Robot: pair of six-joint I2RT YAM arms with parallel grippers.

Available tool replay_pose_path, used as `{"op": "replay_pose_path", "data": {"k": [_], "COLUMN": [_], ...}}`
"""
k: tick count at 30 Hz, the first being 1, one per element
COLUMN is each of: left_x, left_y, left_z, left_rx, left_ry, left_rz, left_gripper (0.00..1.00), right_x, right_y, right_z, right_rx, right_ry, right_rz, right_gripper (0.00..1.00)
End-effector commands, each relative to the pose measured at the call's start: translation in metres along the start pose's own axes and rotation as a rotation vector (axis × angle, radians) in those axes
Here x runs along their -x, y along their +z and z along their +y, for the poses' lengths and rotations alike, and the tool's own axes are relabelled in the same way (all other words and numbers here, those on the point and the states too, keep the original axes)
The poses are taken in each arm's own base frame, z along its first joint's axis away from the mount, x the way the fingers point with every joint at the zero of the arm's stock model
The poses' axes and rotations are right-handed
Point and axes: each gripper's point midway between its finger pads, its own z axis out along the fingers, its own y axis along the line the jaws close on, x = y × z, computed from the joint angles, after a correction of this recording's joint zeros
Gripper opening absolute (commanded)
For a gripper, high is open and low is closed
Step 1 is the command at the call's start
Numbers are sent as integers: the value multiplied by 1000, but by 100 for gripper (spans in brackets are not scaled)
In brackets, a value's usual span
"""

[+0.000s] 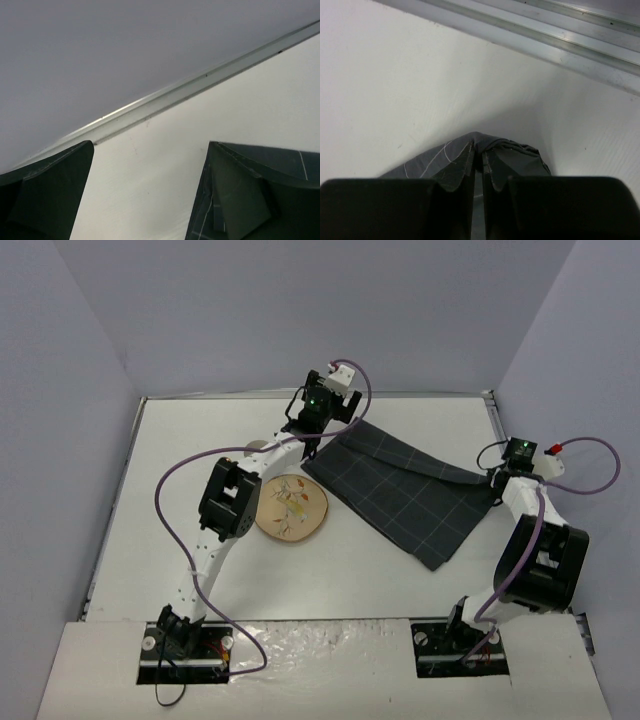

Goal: Set the dinner table for one person

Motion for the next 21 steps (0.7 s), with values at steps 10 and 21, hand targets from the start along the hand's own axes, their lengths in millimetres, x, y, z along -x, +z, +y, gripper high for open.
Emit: {"op": "replay_pose_path", "data": {"k": [10,21], "left_x": [22,-71], "left_y": [-111,-114], "left_z": [-38,-64], "left_rx": [-73,-24], "left_ry": [-343,-339], "left_rz": [169,445], "left_gripper": [97,96], "right_x": [32,-46], "right_y": [-21,-121], "right_z": [35,186], "right_rx": [152,704], "right_ry": [-122,-739], "right_rz": [-77,-30], "right_gripper": [77,93]}}
